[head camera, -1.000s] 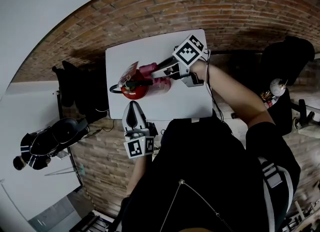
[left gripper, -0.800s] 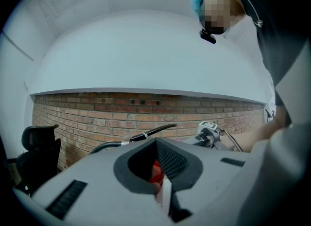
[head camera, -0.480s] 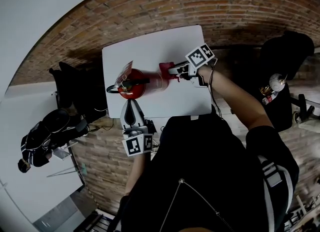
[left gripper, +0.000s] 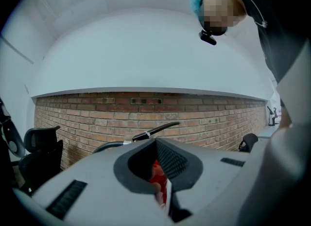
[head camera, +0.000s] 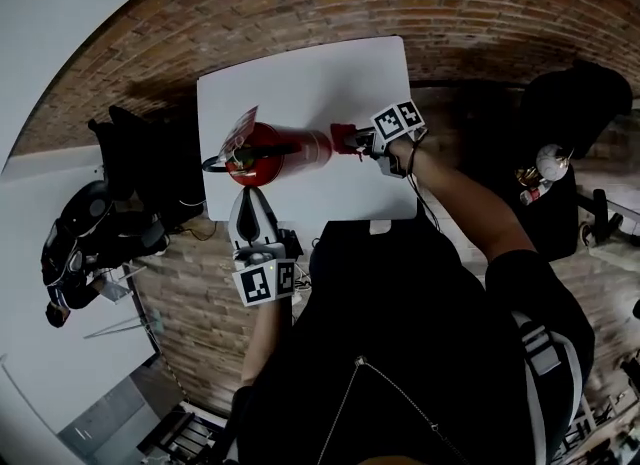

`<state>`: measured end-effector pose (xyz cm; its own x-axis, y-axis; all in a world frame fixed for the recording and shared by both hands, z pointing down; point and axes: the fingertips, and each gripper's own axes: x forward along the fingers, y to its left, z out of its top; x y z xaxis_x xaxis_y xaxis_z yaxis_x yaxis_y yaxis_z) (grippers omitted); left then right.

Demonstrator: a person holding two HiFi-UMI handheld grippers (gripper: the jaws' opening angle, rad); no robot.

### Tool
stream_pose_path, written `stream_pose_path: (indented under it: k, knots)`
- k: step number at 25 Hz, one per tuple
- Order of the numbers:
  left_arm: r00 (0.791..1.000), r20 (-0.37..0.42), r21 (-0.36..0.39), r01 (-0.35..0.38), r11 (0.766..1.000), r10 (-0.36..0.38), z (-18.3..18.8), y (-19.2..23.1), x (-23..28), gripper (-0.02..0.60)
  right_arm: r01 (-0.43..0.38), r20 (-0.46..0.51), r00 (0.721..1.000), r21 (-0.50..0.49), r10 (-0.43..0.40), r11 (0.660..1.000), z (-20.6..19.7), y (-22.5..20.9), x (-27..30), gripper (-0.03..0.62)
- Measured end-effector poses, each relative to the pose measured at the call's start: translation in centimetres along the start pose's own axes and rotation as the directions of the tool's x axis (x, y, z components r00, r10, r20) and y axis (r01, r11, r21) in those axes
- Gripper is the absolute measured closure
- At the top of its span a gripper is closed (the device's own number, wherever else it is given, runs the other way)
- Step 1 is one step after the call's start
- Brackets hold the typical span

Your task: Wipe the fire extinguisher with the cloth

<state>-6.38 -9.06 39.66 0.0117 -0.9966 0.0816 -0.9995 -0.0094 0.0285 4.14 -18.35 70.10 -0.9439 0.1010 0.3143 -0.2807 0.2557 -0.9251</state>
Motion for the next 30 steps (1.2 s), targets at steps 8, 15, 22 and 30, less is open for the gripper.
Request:
stream_pose_path:
  k: [8, 15, 22, 30]
  knots:
    - [0.998, 0.044, 0.029, -0.034, 0.999, 0.033, 0.6, 1.6, -0.3, 0.571, 0.122, 0.031, 0.991, 0.122, -0.127, 0.985, -3.5, -5.5, 3.5, 0.488]
    - [1.000, -0.011, -0.010, 0.002, 1.000, -0.002, -0.5, 2.6, -0.3, 0.571, 0.198, 0.045, 0.977, 0.191, -0.211, 0.961, -5.4, -9.0, 6.2, 0.488]
    - [0.999, -0.006, 0.017, 0.051, 0.999, -0.051, -0.8, 3.7, -0.6, 0.571, 0.246, 0.023, 0.967, 0.178, -0.254, 0.953, -5.8, -10.1, 8.5, 0.488]
    - [0.999, -0.041, -0.002, 0.033, 0.999, -0.033, -1.5, 5.1, -0.9, 0.571, 0.250, 0.039, 0.964, 0.195, -0.262, 0.948, -5.5, -10.4, 9.7, 0.488]
